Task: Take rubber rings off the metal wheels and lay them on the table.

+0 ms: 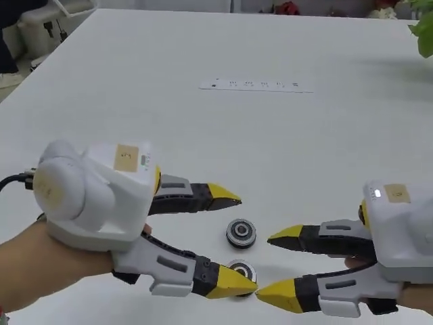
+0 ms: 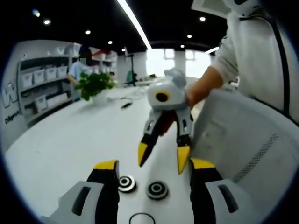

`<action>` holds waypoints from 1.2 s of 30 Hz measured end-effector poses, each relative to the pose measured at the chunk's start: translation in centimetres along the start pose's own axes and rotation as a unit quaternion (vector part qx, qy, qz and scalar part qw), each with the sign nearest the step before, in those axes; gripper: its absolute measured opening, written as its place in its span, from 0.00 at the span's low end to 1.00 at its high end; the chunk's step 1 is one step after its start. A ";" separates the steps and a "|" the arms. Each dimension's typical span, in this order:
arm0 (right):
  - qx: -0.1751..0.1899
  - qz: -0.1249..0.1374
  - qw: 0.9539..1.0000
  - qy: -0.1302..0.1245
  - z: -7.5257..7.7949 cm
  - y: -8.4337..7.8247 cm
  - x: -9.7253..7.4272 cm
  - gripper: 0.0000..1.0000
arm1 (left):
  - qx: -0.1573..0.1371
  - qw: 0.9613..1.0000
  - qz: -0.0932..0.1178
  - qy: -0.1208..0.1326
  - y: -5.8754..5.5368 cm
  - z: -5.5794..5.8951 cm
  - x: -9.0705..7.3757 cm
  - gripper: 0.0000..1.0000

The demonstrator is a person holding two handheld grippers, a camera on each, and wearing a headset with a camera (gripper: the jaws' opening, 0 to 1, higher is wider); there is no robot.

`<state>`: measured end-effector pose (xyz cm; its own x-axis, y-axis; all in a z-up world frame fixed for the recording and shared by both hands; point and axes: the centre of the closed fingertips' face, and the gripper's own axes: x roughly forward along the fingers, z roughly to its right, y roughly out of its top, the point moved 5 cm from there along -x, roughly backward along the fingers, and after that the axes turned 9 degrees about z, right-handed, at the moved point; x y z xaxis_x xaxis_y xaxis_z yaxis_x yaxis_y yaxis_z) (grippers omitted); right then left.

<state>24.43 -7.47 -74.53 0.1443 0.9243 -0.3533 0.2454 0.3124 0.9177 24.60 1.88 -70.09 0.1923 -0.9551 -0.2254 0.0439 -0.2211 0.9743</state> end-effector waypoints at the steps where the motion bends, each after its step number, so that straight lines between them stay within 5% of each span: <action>1: -0.001 -0.002 1.000 0.002 0.0 -0.1 0.1 0.43 | 0.000 1.000 -0.003 -0.001 -0.2 0.0 0.1 0.60; 19: -0.014 -0.034 0.999 0.022 0.0 -1.8 1.4 0.31 | -0.004 0.998 -0.049 -0.042 -3.9 0.4 1.3 0.39; 36: -0.016 -0.039 0.999 0.019 0.3 -2.4 2.1 0.25 | -0.014 0.997 -0.071 -0.041 -6.3 0.3 1.5 0.22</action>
<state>24.48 -6.30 -77.51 0.0885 0.9045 -0.4172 0.2233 0.3901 0.8933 24.28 1.81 -76.53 0.1022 -0.9275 -0.3596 0.0932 -0.3510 0.9317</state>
